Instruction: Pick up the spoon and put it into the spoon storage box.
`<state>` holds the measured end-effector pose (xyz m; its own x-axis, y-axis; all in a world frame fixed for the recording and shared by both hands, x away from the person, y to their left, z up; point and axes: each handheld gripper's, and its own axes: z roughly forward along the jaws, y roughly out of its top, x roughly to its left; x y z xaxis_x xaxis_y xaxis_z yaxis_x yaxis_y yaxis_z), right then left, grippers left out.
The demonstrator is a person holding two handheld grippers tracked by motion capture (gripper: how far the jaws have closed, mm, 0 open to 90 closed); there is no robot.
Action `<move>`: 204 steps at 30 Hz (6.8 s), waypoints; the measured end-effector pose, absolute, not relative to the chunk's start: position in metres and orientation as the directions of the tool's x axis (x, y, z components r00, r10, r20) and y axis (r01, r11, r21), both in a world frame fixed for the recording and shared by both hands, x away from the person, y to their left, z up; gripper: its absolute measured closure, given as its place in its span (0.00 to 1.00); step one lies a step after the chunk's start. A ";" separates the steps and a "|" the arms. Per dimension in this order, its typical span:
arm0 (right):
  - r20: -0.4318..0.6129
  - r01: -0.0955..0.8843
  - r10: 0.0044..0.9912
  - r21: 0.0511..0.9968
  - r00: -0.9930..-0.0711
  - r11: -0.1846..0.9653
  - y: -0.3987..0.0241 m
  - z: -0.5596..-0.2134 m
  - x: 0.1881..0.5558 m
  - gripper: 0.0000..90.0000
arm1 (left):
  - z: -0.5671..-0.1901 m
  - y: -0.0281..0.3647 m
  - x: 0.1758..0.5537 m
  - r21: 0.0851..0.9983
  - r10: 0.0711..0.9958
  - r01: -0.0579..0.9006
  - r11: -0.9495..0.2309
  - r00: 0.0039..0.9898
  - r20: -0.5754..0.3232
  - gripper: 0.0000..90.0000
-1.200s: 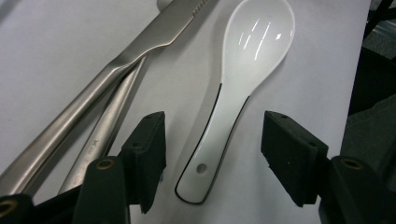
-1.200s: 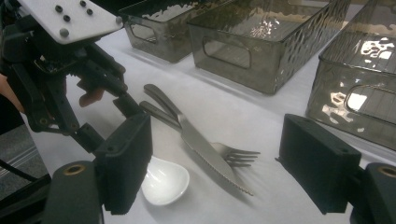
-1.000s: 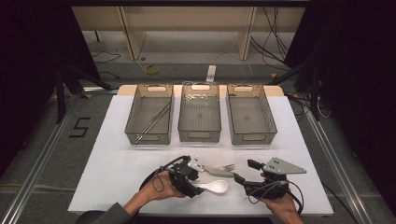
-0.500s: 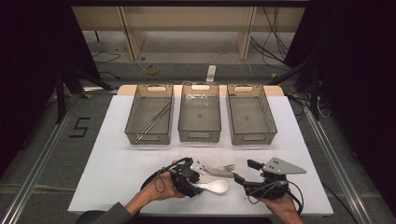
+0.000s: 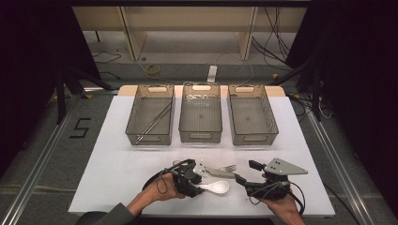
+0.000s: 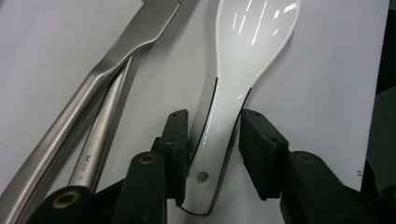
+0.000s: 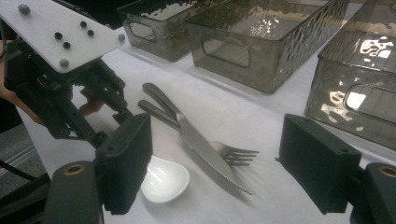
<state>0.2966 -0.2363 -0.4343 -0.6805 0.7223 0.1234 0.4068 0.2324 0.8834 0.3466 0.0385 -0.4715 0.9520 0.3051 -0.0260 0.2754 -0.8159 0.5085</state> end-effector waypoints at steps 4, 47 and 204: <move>0.124 0.408 0.722 0.883 -0.681 0.233 -0.236 -0.434 0.296 0.29 | -0.471 0.038 0.347 0.507 0.293 0.268 -0.819 0.956 -0.033 0.77; 0.129 0.411 0.722 0.883 -0.680 0.229 -0.237 -0.435 0.297 0.29 | -0.435 0.072 0.364 0.671 0.404 0.361 -0.648 0.909 -0.100 0.95; 0.144 0.425 0.720 0.877 -0.679 0.225 -0.238 -0.437 0.298 0.29 | -0.428 0.118 0.429 0.734 0.699 0.561 -0.383 0.695 -0.168 0.24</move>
